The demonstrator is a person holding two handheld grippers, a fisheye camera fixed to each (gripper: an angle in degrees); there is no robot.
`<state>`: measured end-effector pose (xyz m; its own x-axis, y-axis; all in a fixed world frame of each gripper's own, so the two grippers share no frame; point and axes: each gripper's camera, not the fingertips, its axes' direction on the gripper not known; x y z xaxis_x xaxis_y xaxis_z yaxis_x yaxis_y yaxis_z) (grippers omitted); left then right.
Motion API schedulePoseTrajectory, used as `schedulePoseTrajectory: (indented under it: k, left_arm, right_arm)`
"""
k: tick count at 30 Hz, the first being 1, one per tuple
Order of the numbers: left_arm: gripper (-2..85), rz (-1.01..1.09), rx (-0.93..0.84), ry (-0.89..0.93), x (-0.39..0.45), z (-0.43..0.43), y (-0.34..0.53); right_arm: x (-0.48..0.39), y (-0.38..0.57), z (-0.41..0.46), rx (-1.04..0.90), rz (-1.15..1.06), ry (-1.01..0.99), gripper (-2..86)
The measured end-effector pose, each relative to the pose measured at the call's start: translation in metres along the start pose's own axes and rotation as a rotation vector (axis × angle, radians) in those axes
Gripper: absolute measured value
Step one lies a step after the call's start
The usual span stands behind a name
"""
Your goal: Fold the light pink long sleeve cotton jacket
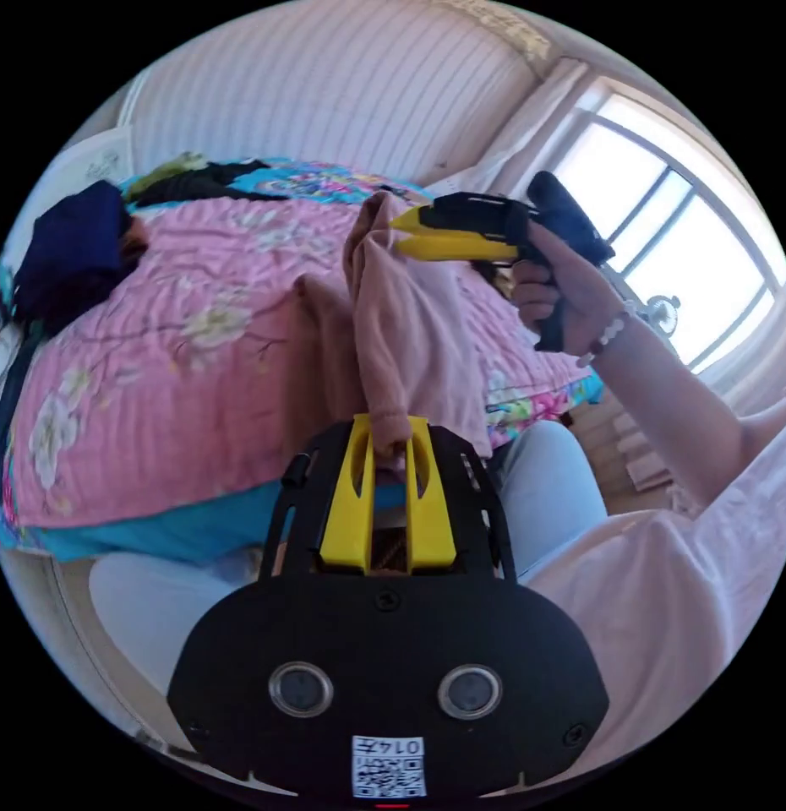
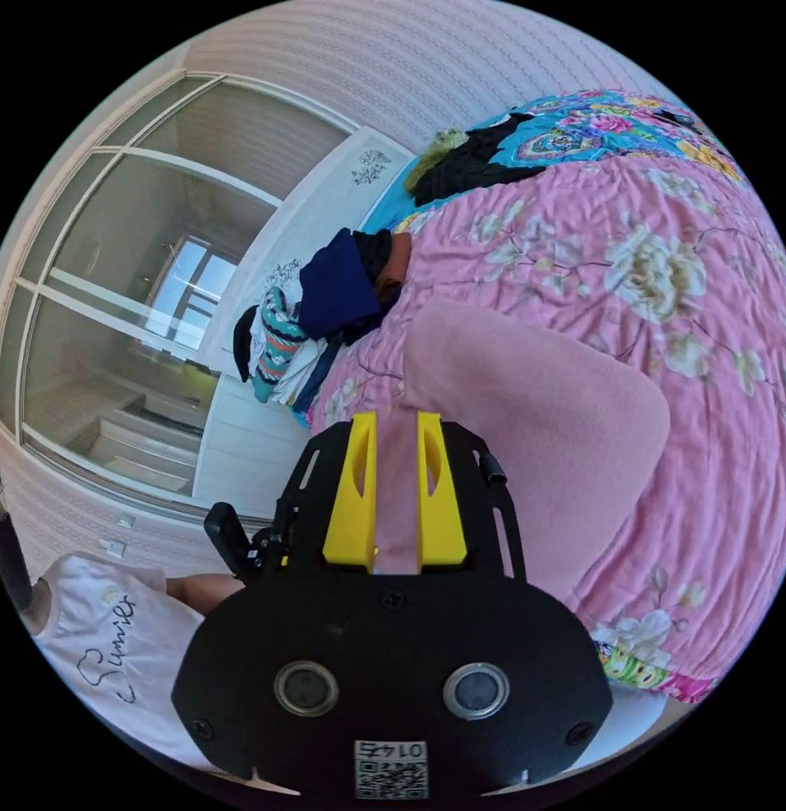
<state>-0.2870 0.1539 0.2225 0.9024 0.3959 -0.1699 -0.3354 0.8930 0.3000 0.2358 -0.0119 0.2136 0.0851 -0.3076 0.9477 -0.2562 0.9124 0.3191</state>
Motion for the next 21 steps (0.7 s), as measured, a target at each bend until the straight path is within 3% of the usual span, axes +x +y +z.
schedulePoseTrajectory:
  k: [4,9,14,21]
  left_arm:
    - [2.9,-0.143,0.018,-0.025,-0.044,-0.02,0.024]
    - [1.6,-0.097,0.032,-0.068,-0.049,-0.022,0.017]
    - [5.0,0.08,0.048,-0.13,-0.027,0.0,-0.013]
    - [10.5,0.063,-0.116,-0.155,-0.043,0.049,-0.036]
  right_arm:
    - [-0.008,-0.001,0.039,0.022,-0.061,0.063,2.2]
    - [-0.009,-0.007,0.074,0.001,-0.122,0.309,0.6]
    - [-0.008,-0.051,0.193,-0.19,-0.218,0.565,0.1]
    - [0.012,-0.09,0.34,-0.359,-0.334,0.67,3.9]
